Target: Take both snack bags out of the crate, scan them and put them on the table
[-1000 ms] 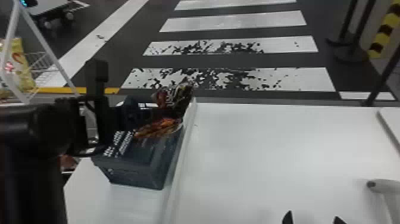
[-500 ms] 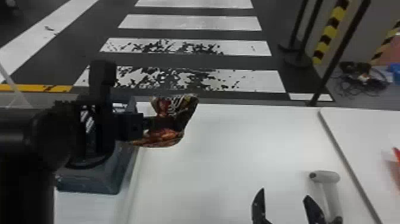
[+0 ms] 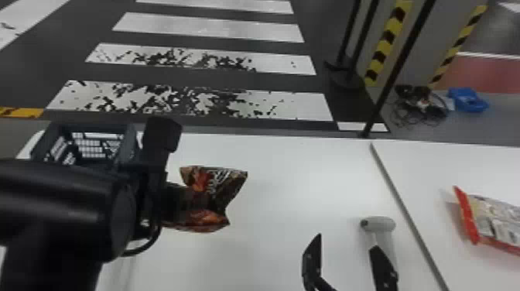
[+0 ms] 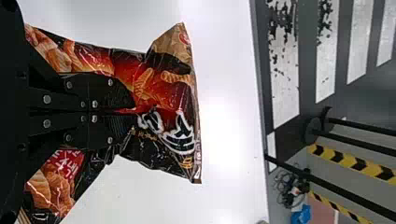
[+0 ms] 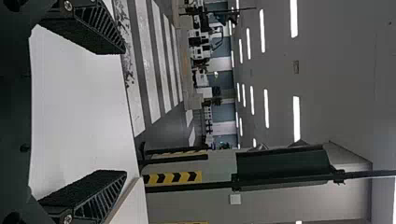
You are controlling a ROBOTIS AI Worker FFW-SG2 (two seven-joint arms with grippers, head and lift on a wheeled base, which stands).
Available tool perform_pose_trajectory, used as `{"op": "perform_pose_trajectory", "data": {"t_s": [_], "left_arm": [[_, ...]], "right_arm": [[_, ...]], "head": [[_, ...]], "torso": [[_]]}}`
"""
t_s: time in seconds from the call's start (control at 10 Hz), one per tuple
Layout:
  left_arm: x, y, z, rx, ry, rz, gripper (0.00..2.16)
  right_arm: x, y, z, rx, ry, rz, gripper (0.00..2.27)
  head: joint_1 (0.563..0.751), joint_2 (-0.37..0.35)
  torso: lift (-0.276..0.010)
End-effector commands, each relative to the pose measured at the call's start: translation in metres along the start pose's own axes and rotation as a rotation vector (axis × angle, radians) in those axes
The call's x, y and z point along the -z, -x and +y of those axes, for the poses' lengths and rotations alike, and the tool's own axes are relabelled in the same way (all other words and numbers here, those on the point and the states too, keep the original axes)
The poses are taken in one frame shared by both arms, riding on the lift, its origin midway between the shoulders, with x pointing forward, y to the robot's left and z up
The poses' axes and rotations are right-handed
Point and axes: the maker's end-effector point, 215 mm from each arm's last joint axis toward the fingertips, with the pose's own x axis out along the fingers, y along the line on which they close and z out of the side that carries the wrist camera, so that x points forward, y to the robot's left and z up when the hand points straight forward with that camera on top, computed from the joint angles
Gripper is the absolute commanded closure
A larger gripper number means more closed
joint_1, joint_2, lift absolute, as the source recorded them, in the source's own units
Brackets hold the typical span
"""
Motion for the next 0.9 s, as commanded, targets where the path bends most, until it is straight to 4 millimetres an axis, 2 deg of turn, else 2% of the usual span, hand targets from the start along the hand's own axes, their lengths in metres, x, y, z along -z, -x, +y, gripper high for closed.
{"op": "perform_pose_trajectory", "data": {"t_s": [0.0, 0.2, 0.3, 0.5, 0.6, 0.8], "left_arm": [[0.032, -0.024, -0.015, -0.026, -0.039, 0.089, 2.14], [0.072, -0.049, -0.03, -0.11, -0.1, 0.169, 2.14], [0.069, -0.063, -0.047, -0.13, -0.146, 0.124, 2.14], [0.046, -0.081, -0.078, -0.16, -0.198, -0.015, 2.14], [0.036, -0.087, -0.084, -0.168, -0.19, -0.065, 2.14], [0.034, -0.094, -0.094, -0.179, -0.191, -0.096, 2.14]], "right_arm": [[0.001, 0.001, -0.001, 0.002, -0.003, 0.004, 0.07], [0.002, 0.001, -0.001, 0.001, -0.003, 0.004, 0.07], [0.003, 0.001, -0.001, 0.001, -0.003, 0.006, 0.07], [0.003, 0.002, -0.001, 0.001, -0.003, 0.004, 0.07], [0.002, 0.003, -0.002, 0.0, -0.003, 0.003, 0.07], [0.003, 0.004, -0.004, 0.003, 0.001, 0.004, 0.07]], "head": [[0.695, -0.123], [0.695, -0.139], [0.695, -0.153], [0.695, -0.191], [0.695, -0.226], [0.695, -0.259]], "torso": [[-0.092], [-0.092], [-0.092], [-0.092], [-0.092], [-0.092]]}}
